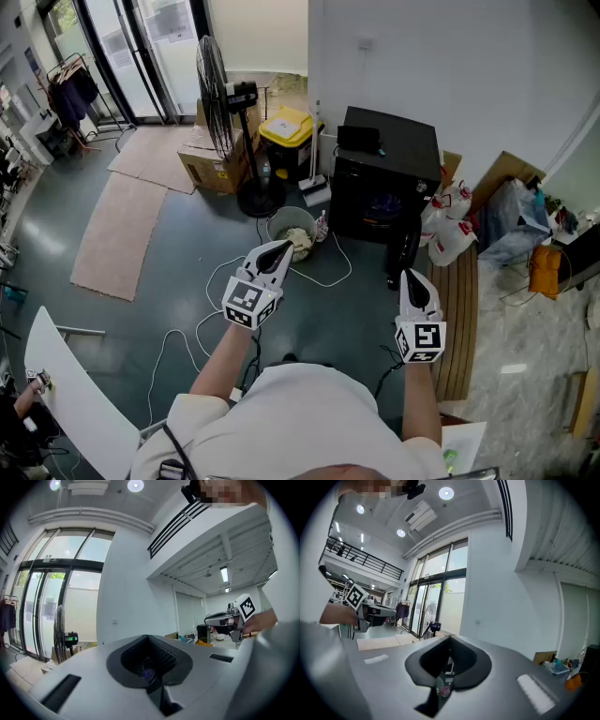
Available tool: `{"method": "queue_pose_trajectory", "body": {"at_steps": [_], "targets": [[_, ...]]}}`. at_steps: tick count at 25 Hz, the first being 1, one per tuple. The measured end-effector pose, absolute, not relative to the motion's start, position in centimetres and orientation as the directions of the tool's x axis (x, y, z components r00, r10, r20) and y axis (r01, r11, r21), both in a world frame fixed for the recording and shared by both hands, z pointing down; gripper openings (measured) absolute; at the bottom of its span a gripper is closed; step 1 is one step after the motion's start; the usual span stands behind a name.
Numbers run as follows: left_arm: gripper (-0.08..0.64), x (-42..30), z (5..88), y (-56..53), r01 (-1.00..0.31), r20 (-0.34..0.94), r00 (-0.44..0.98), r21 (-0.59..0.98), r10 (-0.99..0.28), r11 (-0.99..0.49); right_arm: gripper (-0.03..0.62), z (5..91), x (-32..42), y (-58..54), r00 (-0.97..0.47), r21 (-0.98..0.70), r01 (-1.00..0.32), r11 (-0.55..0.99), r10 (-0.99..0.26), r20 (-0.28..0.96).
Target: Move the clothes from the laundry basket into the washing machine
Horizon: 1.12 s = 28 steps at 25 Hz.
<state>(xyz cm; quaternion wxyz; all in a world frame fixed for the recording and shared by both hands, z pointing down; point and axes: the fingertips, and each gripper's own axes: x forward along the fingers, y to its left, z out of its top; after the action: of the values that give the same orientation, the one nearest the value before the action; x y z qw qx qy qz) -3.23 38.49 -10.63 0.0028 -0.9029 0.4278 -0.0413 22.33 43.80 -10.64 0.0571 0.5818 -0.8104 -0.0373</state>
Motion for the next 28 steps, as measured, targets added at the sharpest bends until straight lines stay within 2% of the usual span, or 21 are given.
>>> {"method": "queue_pose_trajectory", "body": {"at_steps": [28], "targets": [[0.005, -6.2, -8.2, 37.4, -0.745, 0.124, 0.662, -0.009, -0.740, -0.668, 0.011, -9.0, 18.9, 42.8, -0.272, 0.097, -0.955, 0.280, -0.959, 0.083]]}}
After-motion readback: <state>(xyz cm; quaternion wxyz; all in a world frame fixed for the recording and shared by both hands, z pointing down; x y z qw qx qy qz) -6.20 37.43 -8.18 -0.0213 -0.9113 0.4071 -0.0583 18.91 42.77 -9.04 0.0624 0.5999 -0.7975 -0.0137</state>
